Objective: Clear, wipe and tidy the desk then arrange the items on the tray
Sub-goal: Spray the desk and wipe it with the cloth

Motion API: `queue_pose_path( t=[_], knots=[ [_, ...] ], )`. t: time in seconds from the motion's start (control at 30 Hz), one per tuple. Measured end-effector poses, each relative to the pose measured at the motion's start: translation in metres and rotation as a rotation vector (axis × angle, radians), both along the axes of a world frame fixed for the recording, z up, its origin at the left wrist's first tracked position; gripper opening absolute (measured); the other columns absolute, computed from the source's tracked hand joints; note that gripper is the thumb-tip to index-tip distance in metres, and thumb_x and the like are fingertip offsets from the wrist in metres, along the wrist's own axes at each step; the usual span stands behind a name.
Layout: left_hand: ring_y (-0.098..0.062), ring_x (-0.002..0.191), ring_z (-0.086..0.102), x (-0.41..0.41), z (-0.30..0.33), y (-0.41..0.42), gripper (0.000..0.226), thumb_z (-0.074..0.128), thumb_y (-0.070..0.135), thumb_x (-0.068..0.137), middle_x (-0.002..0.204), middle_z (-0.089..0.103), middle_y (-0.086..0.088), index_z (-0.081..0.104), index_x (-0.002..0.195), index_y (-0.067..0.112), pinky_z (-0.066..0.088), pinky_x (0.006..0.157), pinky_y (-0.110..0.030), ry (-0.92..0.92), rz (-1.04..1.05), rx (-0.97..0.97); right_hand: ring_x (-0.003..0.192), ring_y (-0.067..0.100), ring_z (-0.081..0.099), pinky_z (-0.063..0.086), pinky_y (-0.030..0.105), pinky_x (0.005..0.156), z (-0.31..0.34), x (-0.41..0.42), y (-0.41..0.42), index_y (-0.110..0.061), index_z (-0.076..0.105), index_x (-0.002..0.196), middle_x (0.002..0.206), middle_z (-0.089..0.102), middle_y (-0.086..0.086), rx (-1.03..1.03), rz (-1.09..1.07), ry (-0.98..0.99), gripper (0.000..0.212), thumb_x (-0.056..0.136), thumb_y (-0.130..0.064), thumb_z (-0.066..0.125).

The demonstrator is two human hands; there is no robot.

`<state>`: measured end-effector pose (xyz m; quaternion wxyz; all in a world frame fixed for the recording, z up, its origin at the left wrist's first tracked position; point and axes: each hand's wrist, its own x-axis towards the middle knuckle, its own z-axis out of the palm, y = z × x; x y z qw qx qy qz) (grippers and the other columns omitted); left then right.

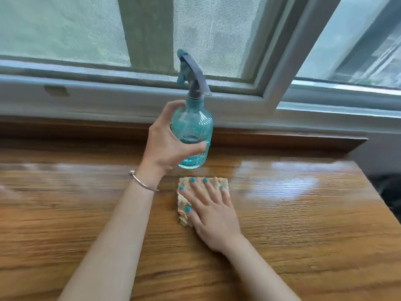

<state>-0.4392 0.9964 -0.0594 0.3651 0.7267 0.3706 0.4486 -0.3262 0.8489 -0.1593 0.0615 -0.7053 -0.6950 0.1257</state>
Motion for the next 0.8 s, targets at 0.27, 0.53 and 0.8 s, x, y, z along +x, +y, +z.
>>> queue_pose_path(
  t=[0.27, 0.53, 0.8],
  knots=[
    [-0.013, 0.094, 0.061, -0.110, 0.018, -0.018, 0.080, 0.083, 0.050, 0.035, 0.103, 0.058, 0.021, 0.042, 0.104, 0.052, 0.054, 0.082, -0.038, 0.196, 0.337, -0.086, 0.150, 0.017, -0.004, -0.005, 0.045, 0.120, 0.008, -0.030, 0.063, -0.052, 0.003, 0.150, 0.163, 0.004, -0.013, -0.005, 0.084, -0.029, 0.050, 0.101, -0.049, 0.015],
    [-0.004, 0.086, 0.060, -0.127, 0.003, -0.020, 0.080, 0.082, 0.054, 0.032, 0.093, 0.058, 0.020, 0.042, 0.101, 0.054, 0.057, 0.075, -0.042, 0.181, 0.380, -0.217, 0.150, 0.020, -0.007, -0.005, 0.048, 0.118, 0.009, -0.014, 0.092, -0.056, 0.003, 0.148, 0.164, 0.000, -0.012, -0.077, -0.152, -0.079, 0.051, 0.101, -0.049, 0.020],
    [-0.015, 0.092, 0.060, -0.103, 0.000, -0.017, 0.085, 0.078, 0.060, 0.030, 0.099, 0.057, 0.017, 0.039, 0.105, 0.051, 0.055, 0.079, -0.045, 0.271, 0.323, -0.240, 0.149, 0.010, -0.002, -0.003, 0.041, 0.119, -0.002, 0.022, 0.043, -0.069, -0.007, 0.138, 0.161, 0.003, -0.024, 0.005, -0.037, -0.056, 0.047, 0.095, -0.057, 0.006]
  ],
)
